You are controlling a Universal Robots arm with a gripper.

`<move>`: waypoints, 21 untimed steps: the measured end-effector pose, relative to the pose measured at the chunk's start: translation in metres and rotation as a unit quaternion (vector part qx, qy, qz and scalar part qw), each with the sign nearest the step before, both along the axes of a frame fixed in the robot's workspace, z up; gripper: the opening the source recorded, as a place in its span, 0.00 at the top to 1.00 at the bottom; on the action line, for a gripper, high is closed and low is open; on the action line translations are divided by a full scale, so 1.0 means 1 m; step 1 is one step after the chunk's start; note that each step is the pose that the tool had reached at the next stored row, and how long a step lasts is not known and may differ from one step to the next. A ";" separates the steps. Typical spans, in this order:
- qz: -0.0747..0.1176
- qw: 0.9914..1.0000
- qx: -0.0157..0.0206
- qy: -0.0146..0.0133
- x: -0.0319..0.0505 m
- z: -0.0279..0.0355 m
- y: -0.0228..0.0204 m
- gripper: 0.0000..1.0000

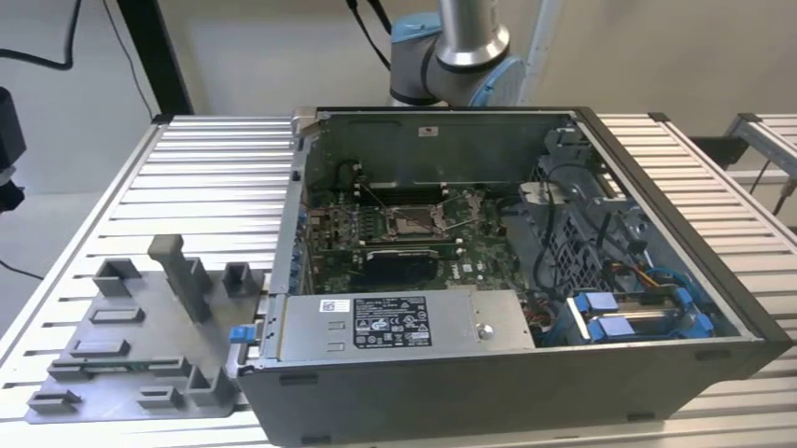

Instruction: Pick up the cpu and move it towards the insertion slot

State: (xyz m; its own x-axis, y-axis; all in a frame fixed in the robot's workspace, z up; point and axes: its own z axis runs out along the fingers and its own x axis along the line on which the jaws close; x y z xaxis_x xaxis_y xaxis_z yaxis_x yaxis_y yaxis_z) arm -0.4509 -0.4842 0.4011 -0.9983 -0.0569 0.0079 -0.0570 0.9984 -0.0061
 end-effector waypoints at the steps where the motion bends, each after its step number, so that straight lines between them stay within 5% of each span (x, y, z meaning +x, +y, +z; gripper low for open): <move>1: 0.000 1.000 0.000 0.000 0.0000 0.0009 0.0000 1.00; 11: 0.000 1.000 0.000 0.000 0.0018 0.0017 0.0001 1.00; 21: 0.000 1.000 0.000 0.000 0.0209 0.0017 0.0000 1.00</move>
